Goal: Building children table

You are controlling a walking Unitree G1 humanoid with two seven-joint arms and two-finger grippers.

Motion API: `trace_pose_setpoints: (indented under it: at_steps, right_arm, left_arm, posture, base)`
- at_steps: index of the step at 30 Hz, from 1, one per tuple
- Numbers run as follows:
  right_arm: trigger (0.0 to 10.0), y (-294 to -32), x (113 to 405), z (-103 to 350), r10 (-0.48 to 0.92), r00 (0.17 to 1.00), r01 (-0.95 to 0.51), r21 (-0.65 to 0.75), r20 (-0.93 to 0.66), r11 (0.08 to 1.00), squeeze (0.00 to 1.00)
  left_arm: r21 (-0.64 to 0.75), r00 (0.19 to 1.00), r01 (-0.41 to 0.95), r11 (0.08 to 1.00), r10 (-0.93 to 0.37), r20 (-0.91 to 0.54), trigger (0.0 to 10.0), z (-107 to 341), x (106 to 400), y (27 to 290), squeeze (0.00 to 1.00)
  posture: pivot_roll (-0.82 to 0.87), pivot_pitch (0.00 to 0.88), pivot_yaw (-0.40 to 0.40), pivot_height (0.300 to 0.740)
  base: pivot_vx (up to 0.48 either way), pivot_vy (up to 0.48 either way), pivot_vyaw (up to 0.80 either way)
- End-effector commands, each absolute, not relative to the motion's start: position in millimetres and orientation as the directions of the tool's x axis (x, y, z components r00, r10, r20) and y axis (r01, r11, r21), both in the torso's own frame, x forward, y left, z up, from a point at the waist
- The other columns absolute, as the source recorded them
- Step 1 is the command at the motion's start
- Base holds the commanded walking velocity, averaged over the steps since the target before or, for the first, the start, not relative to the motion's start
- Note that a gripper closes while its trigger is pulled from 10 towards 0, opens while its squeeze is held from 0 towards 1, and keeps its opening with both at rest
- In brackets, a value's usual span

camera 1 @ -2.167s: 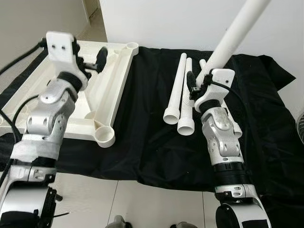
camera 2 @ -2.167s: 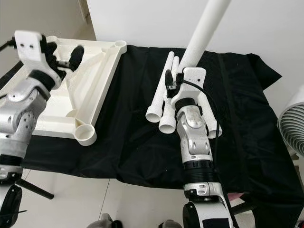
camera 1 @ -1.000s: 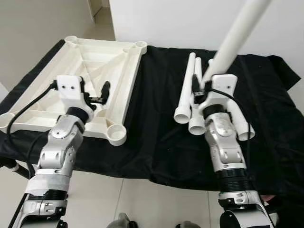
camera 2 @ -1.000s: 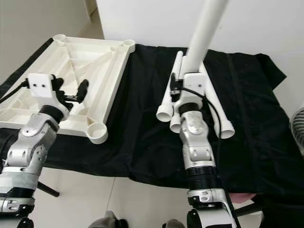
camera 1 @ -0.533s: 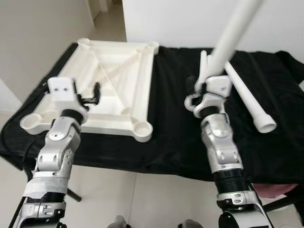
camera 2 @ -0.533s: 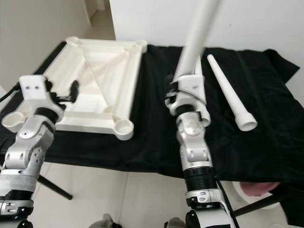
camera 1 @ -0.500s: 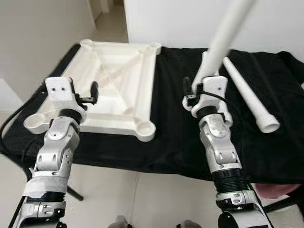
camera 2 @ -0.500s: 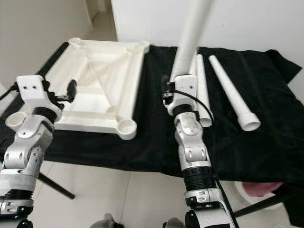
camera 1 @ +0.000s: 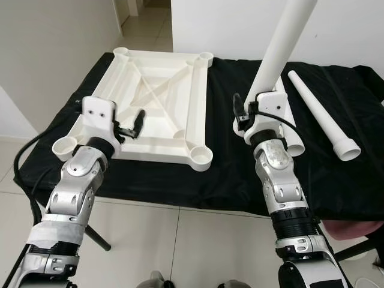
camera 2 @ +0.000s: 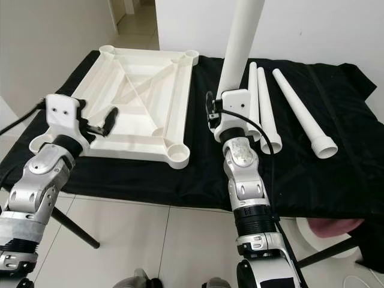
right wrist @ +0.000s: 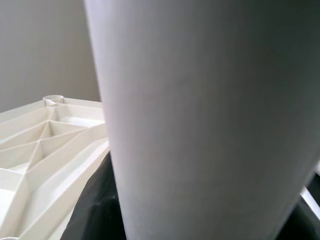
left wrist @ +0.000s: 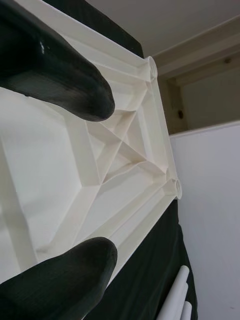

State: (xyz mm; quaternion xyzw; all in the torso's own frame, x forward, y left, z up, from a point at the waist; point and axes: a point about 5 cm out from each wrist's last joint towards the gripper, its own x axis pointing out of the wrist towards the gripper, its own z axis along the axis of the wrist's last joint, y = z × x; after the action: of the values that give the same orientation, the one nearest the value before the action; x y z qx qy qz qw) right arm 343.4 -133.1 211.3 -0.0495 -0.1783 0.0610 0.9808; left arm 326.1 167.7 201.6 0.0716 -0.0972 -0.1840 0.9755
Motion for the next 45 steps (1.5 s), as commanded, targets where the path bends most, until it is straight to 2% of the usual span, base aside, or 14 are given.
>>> trace_pose_setpoints:
  at_steps: [1,5,15,21,24,28,40,45]
  right_arm:
    - [10.0,-132.0,344.6,217.9,0.146,0.919,-0.104,-0.134,0.366,0.986,0.00]
    - [10.0,-132.8,344.3,216.6,0.143,0.921,-0.099,-0.136,0.363,0.986,0.00]
    - [10.0,-134.1,346.4,216.8,0.142,0.922,-0.095,-0.144,0.361,0.985,0.00]
    - [10.0,-134.7,347.6,219.0,0.143,0.920,-0.094,-0.150,0.365,0.984,0.00]
    - [10.0,-135.0,347.8,219.0,0.145,0.920,-0.094,-0.155,0.364,0.984,0.00]
    - [10.0,-135.6,347.6,218.9,0.144,0.920,-0.092,-0.157,0.364,0.983,0.00]
    - [10.0,-136.9,347.1,218.9,0.141,0.920,-0.086,-0.162,0.366,0.983,0.00]
    - [10.0,-136.1,347.2,219.2,0.146,0.919,-0.090,-0.164,0.367,0.982,0.00]
  left_arm:
    - [0.187,0.911,0.355,0.916,-0.384,0.149,10.0,203.7,328.0,171.5,0.00]
    - [0.171,0.919,0.333,0.927,-0.360,0.163,10.0,207.8,329.9,175.3,0.00]
    - [0.158,0.934,0.287,0.945,-0.313,0.172,10.0,208.5,334.6,182.9,0.00]
    - [0.151,0.920,0.319,0.936,-0.344,0.188,10.0,210.8,334.1,180.0,0.00]
    - [0.192,0.894,0.391,0.900,-0.421,0.152,10.0,206.5,331.5,176.0,0.00]
    - [0.212,0.881,0.419,0.883,-0.452,0.141,10.0,205.6,329.8,175.8,0.00]
    - [0.203,0.887,0.408,0.890,-0.439,0.140,10.0,206.0,331.3,181.3,0.00]
    - [0.232,0.845,0.501,0.834,-0.529,0.079,10.0,197.6,326.2,180.1,0.00]
  posture:
    - [-0.07,0.062,0.063,0.740]
    - [-0.07,0.062,0.068,0.740]
    - [-0.07,0.059,0.059,0.740]
    - [-0.07,0.053,0.055,0.740]
    - [-0.07,0.051,0.053,0.740]
    - [-0.07,0.051,0.053,0.740]
    - [-0.07,0.051,0.063,0.740]
    - [-0.07,0.051,0.060,0.740]
  base:
    - [0.000,0.000,0.00]
    - [0.000,0.000,0.00]
    - [0.000,-0.443,0.00]
    - [0.000,0.000,0.00]
    - [0.000,0.000,0.00]
    - [0.000,0.000,0.00]
    - [0.000,0.000,0.00]
    - [0.000,0.000,0.00]
